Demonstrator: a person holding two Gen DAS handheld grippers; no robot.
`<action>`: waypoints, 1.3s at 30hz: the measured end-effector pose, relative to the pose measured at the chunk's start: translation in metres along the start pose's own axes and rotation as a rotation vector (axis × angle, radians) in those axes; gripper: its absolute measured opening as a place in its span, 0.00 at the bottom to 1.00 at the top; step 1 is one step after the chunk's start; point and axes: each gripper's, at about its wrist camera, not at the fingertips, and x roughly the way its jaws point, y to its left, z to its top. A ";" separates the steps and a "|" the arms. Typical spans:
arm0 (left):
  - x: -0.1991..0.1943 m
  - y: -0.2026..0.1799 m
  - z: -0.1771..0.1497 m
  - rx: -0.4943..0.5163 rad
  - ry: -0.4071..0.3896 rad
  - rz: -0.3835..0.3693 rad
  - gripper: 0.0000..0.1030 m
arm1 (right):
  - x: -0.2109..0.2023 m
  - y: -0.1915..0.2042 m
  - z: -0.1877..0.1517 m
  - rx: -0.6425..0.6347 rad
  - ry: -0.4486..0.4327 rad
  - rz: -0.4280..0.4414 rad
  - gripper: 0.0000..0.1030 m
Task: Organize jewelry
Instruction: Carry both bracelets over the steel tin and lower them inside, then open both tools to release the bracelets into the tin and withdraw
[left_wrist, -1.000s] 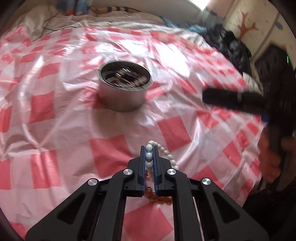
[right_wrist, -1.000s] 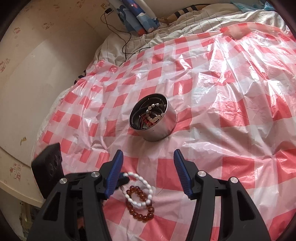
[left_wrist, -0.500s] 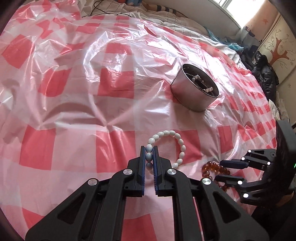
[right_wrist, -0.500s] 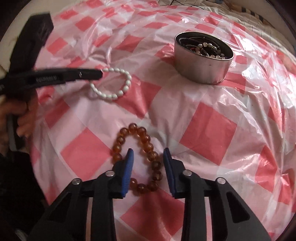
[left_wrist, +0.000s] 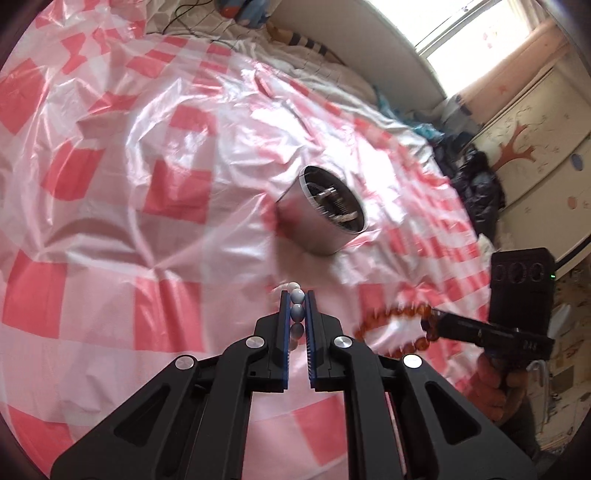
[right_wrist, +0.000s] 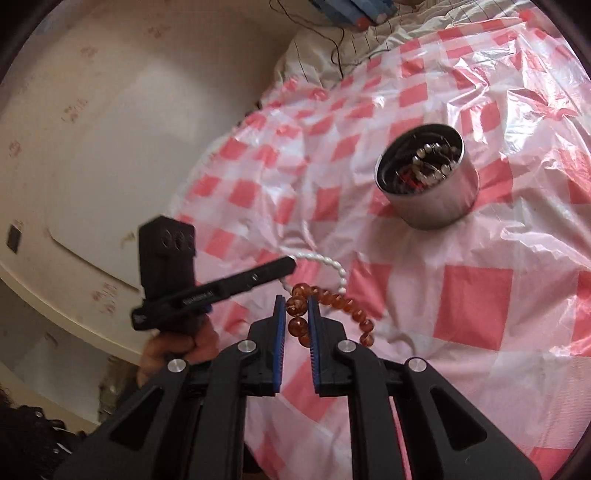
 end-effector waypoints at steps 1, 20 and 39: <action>-0.002 -0.005 0.001 0.009 -0.008 -0.011 0.07 | -0.003 -0.001 0.005 0.027 -0.034 0.033 0.12; 0.019 -0.069 0.054 0.016 -0.105 -0.198 0.07 | -0.029 -0.022 0.063 0.213 -0.287 0.127 0.12; 0.067 -0.031 0.089 -0.122 -0.159 0.052 0.33 | 0.030 -0.052 0.097 0.145 -0.160 -0.126 0.22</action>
